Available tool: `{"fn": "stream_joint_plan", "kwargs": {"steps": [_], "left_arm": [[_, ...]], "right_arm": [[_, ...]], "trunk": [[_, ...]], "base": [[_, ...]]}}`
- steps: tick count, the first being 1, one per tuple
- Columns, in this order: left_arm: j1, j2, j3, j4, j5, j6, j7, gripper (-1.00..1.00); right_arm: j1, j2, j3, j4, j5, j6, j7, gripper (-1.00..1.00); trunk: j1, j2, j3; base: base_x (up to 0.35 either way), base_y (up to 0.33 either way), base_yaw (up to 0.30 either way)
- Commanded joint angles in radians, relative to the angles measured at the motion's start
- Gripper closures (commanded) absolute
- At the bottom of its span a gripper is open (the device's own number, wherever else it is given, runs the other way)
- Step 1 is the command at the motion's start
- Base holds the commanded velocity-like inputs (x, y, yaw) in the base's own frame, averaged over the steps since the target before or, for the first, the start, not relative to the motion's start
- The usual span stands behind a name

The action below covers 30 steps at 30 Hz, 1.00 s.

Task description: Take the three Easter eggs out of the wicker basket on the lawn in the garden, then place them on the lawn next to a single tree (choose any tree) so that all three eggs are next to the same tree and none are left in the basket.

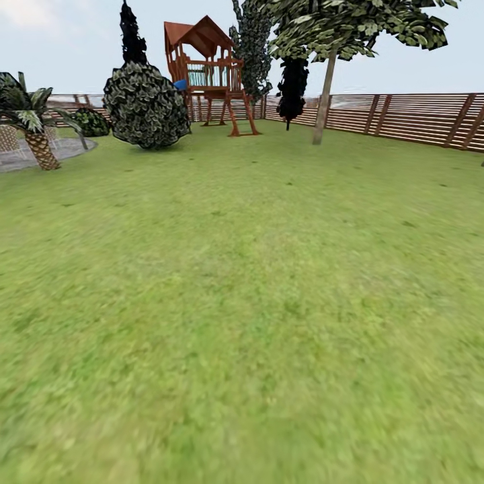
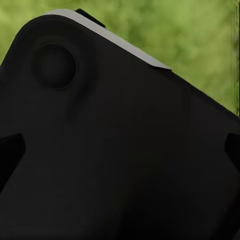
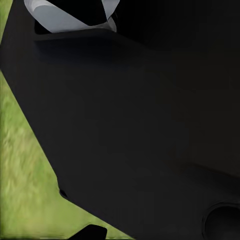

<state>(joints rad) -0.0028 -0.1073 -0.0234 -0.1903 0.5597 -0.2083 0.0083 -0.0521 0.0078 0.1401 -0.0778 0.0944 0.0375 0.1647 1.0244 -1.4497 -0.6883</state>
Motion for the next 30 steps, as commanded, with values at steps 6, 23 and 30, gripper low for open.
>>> {"fn": "stream_joint_plan", "kwargs": {"steps": [6, 23, 30], "left_arm": [[0.000, 0.000, -0.003, 0.000, 0.005, -0.003, 0.001, -1.00], [0.000, 0.000, -0.003, 0.000, 0.005, -0.003, 0.001, -1.00], [0.000, 0.000, -0.003, 0.000, 0.005, -0.003, 0.001, -1.00]], "right_arm": [[0.000, 0.000, 0.001, -0.002, 0.010, 0.004, 0.002, -1.00], [0.000, 0.000, 0.001, -0.002, 0.010, 0.004, 0.001, -1.00], [0.000, 0.000, 0.001, -0.002, 0.010, 0.004, 0.002, -1.00]], "trunk": [[0.001, 0.000, -0.001], [0.001, 0.000, -0.001], [0.001, 0.000, -0.001]], "base": [[0.343, -0.089, 0.000], [0.343, -0.089, 0.000], [0.343, -0.089, 0.000]]}}
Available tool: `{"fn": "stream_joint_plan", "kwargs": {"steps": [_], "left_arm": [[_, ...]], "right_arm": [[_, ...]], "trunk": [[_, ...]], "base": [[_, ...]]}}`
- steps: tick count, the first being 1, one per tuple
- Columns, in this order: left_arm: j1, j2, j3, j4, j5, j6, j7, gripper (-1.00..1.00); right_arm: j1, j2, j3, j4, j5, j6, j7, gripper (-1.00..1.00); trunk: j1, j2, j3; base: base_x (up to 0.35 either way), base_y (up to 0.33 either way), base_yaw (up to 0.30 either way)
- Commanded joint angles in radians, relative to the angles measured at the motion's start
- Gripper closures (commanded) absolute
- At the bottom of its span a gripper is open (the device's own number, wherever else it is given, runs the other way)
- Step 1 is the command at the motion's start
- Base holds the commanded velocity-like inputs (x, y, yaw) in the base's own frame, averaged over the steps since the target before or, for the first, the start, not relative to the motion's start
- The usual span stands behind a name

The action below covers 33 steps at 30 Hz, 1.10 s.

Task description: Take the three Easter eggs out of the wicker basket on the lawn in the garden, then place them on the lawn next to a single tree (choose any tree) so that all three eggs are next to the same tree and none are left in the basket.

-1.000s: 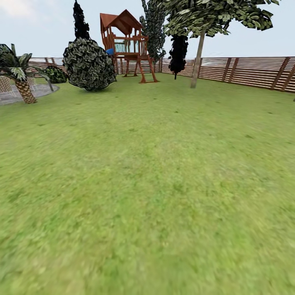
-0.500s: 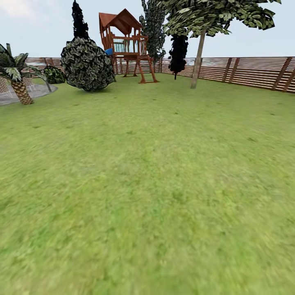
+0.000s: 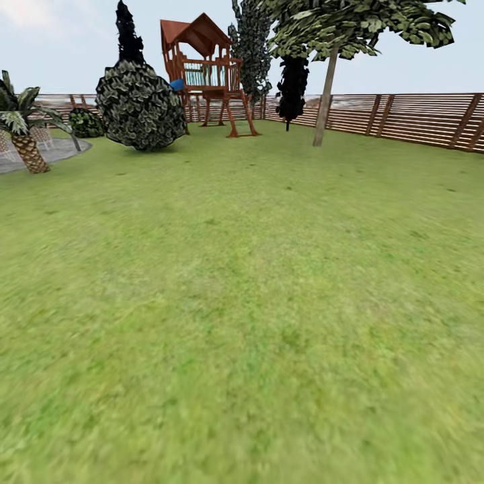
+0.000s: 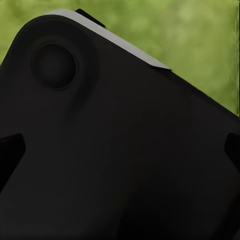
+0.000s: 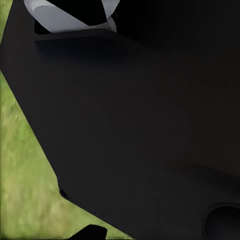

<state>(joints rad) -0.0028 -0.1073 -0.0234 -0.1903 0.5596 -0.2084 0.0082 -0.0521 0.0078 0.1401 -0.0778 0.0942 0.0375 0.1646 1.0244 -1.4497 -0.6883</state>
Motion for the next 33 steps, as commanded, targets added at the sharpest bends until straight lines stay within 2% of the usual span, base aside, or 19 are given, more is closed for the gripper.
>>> {"fn": "stream_joint_plan", "kwargs": {"steps": [1, 33], "left_arm": [[0.000, 0.000, -0.003, 0.000, 0.005, -0.003, 0.001, -1.00], [0.000, 0.000, -0.003, 0.000, 0.005, -0.003, 0.001, -1.00]], "right_arm": [[0.000, 0.000, 0.001, -0.002, 0.010, 0.004, 0.002, -1.00], [0.000, 0.000, 0.001, -0.002, 0.010, 0.004, 0.002, -1.00]], "trunk": [[0.001, 0.000, -0.001], [0.001, 0.000, -0.001]], "base": [[0.343, -0.089, 0.000], [0.343, -0.089, 0.000]]}}
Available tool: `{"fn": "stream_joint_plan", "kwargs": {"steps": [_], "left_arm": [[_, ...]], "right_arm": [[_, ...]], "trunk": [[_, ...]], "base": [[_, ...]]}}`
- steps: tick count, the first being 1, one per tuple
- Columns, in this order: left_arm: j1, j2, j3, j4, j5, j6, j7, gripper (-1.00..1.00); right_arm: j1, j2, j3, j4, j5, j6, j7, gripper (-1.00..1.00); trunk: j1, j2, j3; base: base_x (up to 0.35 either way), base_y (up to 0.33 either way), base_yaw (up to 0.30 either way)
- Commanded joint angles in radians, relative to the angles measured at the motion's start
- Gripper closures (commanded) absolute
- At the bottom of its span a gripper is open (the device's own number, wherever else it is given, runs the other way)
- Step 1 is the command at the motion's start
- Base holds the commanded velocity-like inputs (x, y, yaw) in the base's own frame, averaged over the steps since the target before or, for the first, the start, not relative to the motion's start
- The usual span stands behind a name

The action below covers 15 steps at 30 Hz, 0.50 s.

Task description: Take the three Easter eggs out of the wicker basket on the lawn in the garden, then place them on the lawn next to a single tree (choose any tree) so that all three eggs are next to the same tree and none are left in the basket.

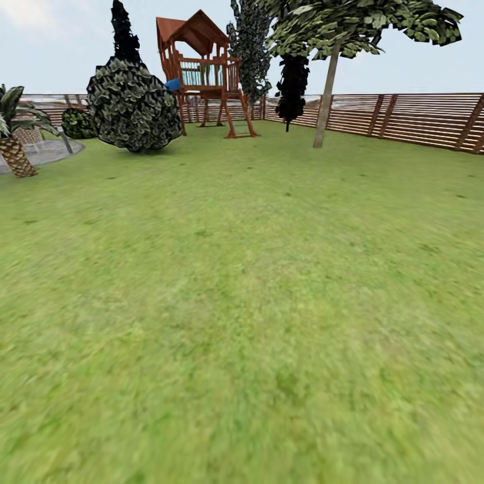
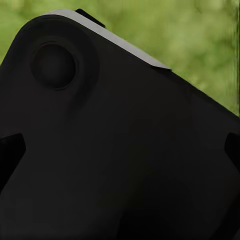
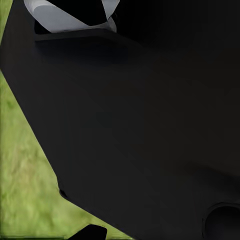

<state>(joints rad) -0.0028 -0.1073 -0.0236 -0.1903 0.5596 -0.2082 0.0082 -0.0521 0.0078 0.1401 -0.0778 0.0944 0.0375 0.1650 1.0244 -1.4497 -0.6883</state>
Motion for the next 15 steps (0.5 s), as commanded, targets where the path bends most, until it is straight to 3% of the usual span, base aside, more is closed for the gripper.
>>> {"fn": "stream_joint_plan", "kwargs": {"steps": [1, 15], "left_arm": [[0.000, 0.000, -0.003, 0.000, 0.005, -0.003, 0.001, -1.00], [0.000, 0.000, -0.003, 0.000, 0.005, -0.003, 0.001, -1.00]], "right_arm": [[0.000, 0.000, 0.001, -0.002, 0.010, 0.004, 0.001, -1.00], [0.000, 0.000, 0.001, -0.002, 0.010, 0.004, 0.001, -1.00]], "trunk": [[0.001, 0.000, -0.001], [0.001, 0.000, -0.001]], "base": [[0.343, -0.089, 0.000], [0.343, -0.089, 0.000]]}}
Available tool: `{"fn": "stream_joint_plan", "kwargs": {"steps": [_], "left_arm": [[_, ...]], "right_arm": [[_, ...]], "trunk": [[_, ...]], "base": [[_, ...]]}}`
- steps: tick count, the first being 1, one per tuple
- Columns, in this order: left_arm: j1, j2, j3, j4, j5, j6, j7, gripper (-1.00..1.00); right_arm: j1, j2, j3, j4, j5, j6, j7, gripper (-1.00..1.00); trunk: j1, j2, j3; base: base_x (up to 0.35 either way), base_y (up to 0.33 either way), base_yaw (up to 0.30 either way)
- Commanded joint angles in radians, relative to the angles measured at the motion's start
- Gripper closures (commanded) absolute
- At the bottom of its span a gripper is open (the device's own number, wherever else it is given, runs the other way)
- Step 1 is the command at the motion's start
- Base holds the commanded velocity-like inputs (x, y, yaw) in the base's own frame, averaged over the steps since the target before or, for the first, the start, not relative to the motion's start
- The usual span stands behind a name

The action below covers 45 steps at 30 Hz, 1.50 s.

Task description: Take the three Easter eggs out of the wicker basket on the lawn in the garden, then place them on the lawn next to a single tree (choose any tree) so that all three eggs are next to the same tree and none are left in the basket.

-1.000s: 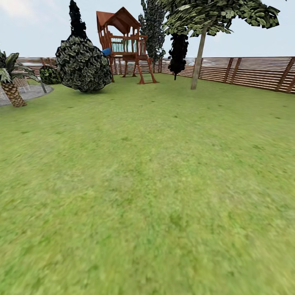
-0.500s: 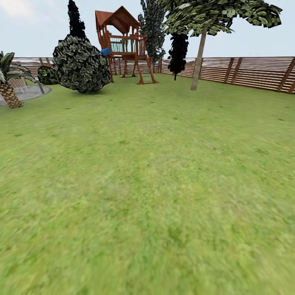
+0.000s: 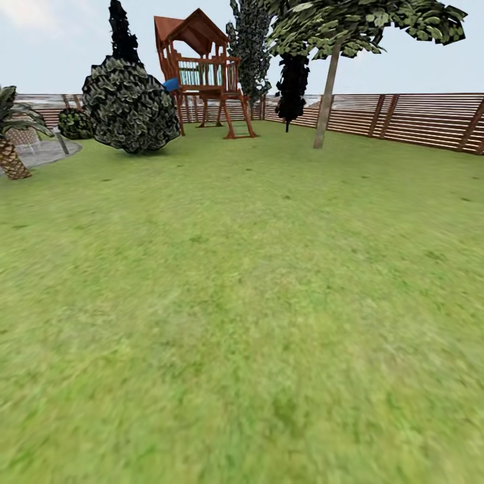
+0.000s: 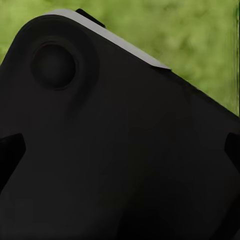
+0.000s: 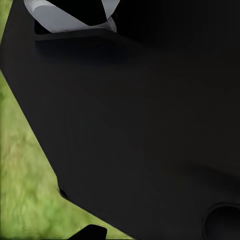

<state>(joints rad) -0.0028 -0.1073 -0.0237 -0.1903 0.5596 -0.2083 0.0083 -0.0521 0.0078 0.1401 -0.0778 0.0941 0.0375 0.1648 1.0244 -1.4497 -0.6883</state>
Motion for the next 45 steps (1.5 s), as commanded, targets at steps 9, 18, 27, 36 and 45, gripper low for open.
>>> {"fn": "stream_joint_plan", "kwargs": {"steps": [9, 18, 27, 36, 45], "left_arm": [[0.000, 0.000, -0.002, 0.000, 0.005, -0.003, 0.001, -1.00], [0.000, 0.000, -0.002, 0.000, 0.005, -0.003, 0.001, -1.00], [0.000, 0.000, -0.002, 0.000, 0.005, -0.003, 0.001, -1.00], [0.000, 0.000, -0.002, 0.000, 0.005, -0.003, 0.001, -1.00], [0.000, 0.000, -0.002, 0.000, 0.005, -0.003, 0.001, -1.00]], "right_arm": [[0.000, 0.000, 0.001, -0.002, 0.010, 0.004, 0.002, -1.00], [0.000, 0.000, 0.001, -0.002, 0.010, 0.004, 0.002, -1.00], [0.000, 0.000, 0.001, -0.002, 0.010, 0.004, 0.002, -1.00], [0.000, 0.000, 0.001, -0.002, 0.010, 0.004, 0.001, -1.00], [0.000, 0.000, 0.001, -0.002, 0.010, 0.004, 0.001, -1.00]], "trunk": [[0.001, 0.000, -0.001], [0.001, 0.000, -0.001], [0.001, 0.000, -0.001], [0.001, 0.000, -0.001], [0.001, 0.000, -0.001]], "base": [[0.343, -0.089, 0.000], [0.343, -0.089, 0.000], [0.343, -0.089, 0.000], [0.343, -0.089, 0.000], [0.343, -0.089, 0.000]]}}
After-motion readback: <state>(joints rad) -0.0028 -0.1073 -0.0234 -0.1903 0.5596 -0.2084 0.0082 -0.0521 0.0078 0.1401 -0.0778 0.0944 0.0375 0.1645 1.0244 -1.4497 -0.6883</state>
